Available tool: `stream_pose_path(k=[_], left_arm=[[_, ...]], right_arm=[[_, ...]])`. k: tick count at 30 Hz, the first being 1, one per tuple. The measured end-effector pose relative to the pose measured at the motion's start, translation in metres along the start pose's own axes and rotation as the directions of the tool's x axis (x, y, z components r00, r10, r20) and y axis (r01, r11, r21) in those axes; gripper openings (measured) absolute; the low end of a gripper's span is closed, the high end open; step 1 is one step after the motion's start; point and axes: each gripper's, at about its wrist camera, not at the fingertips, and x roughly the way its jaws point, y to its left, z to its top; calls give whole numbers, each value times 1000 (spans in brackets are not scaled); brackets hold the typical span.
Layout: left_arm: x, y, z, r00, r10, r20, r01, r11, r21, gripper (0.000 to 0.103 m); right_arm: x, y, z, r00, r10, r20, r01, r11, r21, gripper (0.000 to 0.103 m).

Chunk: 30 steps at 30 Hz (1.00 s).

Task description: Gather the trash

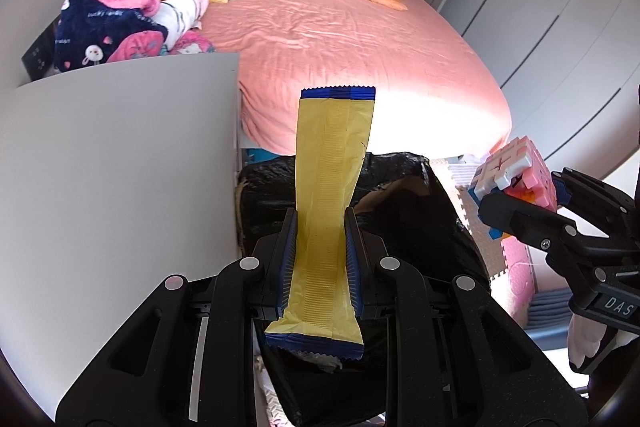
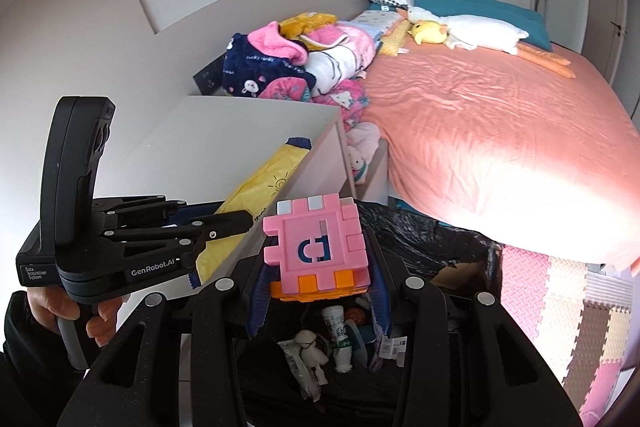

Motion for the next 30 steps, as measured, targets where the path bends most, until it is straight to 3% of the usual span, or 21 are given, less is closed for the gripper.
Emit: stream_pose_path(k=[9, 11, 12, 13, 14, 15, 16, 30], left_arm=[[13, -18, 3, 999, -12, -43, 14, 999, 40, 22], [16, -20, 2, 998, -32, -62, 35, 998, 46, 26], [17, -22, 1, 997, -34, -72, 38, 998, 50, 44], [16, -22, 1, 997, -24, -70, 28, 998, 51, 80], [15, -24, 0, 998, -6, -55, 8, 999, 53, 94], [13, -26, -1, 999, 7, -32, -5, 998, 57, 97], [12, -28, -2, 1000, 12, -24, -10, 998, 60, 97], [17, -33, -2, 999, 3, -43, 0, 998, 65, 97]], right_arm=[[-18, -30, -4, 999, -31, 40, 28, 997, 67, 43], [-25, -37, -6, 998, -38, 52, 33, 996, 86, 43], [-29, -40, -8, 997, -39, 62, 33, 995, 95, 44], [-32, -41, -9, 997, -36, 68, 29, 995, 95, 55], [-37, -42, -10, 996, -50, 78, 43, 994, 98, 67], [-41, -44, -11, 993, -76, 93, 66, 992, 105, 86], [-47, -45, -14, 987, -107, 122, 93, 989, 112, 87], [-59, -57, -17, 981, -126, 147, 105, 985, 139, 87]])
